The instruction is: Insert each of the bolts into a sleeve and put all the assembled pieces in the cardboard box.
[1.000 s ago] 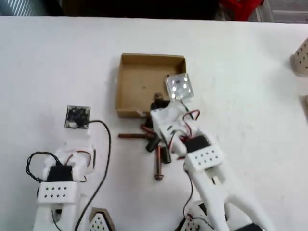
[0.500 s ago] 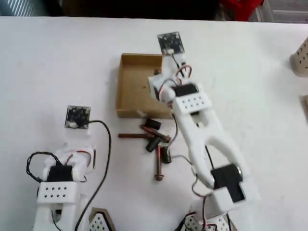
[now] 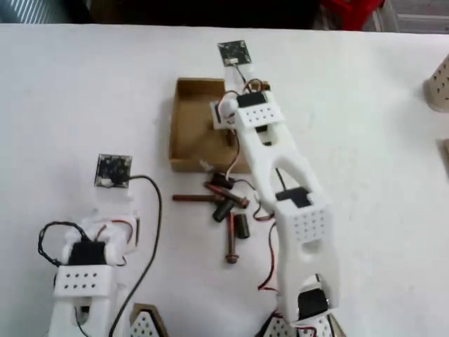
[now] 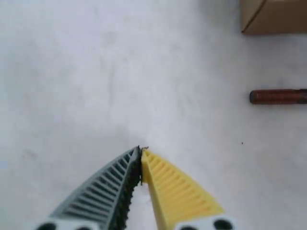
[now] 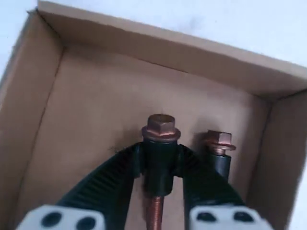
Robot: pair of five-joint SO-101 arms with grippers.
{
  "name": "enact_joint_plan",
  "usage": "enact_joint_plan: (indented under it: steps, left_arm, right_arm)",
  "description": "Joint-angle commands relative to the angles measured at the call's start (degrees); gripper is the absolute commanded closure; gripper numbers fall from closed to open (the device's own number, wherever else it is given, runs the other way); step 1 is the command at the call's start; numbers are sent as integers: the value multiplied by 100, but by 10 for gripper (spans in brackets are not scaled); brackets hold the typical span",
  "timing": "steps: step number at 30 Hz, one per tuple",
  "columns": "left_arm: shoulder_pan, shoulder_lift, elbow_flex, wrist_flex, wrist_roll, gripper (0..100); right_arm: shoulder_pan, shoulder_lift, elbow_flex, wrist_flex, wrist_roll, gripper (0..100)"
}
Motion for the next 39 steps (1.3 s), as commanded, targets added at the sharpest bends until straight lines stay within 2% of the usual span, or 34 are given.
enact_joint_plan:
  steps: [1,5,10,24,28,39]
  left_arm:
    - [92,-92,-26,-9,-35,976]
    - [92,-92,-26,-9,-44,976]
    - [92,-92,-26,-18,-44,976]
    - [66,-92,-26,-132,-44,976]
    - [66,-92,-26,-132,-44,976]
    - [66,-92,-26,-123,-44,976]
  right_arm:
    - [110,163,-765,365,44,786]
    - [110,242,-1099,541,26,817]
    - [110,-31,-1134,708,62,984]
    - [198,-1209,-888,3046,70,981]
    - [207,-1534,-35,3108,70,982]
    - [154,-3749,3771,1701,70,982]
